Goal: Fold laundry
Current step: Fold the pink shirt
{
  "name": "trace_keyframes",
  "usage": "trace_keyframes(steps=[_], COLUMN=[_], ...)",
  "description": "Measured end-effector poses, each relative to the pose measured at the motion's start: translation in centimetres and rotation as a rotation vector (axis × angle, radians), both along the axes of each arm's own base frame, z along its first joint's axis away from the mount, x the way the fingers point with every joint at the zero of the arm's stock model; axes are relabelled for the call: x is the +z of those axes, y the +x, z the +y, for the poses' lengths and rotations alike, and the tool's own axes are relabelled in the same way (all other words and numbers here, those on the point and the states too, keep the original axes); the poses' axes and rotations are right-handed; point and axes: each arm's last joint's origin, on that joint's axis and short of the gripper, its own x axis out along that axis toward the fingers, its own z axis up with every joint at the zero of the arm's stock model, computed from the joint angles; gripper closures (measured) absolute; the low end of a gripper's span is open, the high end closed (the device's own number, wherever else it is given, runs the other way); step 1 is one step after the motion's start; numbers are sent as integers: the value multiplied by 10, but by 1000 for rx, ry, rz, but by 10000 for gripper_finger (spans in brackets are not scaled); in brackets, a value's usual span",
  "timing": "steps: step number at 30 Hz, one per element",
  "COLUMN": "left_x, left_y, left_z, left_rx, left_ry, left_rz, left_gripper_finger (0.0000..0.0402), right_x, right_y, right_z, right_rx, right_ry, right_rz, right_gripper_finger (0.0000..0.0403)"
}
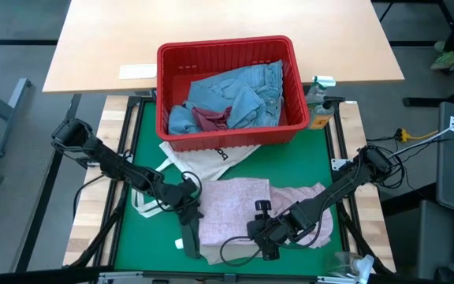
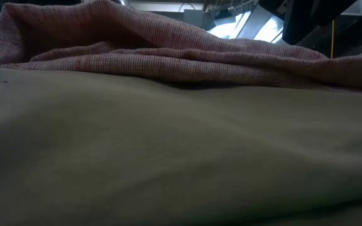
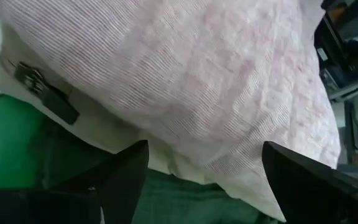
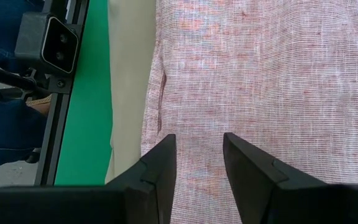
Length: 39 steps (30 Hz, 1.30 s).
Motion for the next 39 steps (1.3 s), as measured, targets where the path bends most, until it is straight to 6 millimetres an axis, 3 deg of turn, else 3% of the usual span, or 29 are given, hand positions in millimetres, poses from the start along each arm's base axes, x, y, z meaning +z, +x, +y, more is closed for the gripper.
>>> trace_keyframes(steps=[15, 35, 39], left_x=[-5, -3, -3], left_y=[5, 10, 10], left_z=[-3, -7, -7], left_rx=[90, 81, 77], left_ry=[-21, -48, -43], left_rz=[-26, -92, -94], left_gripper_finger=[95, 96, 111], right_x=[0, 0, 0], right_y=[0, 0, 0], right_z=[0, 0, 0], right_rx=[0, 0, 0], right_ry=[0, 0, 0], right_rz=[0, 0, 0], right_gripper_finger=[271, 271, 271])
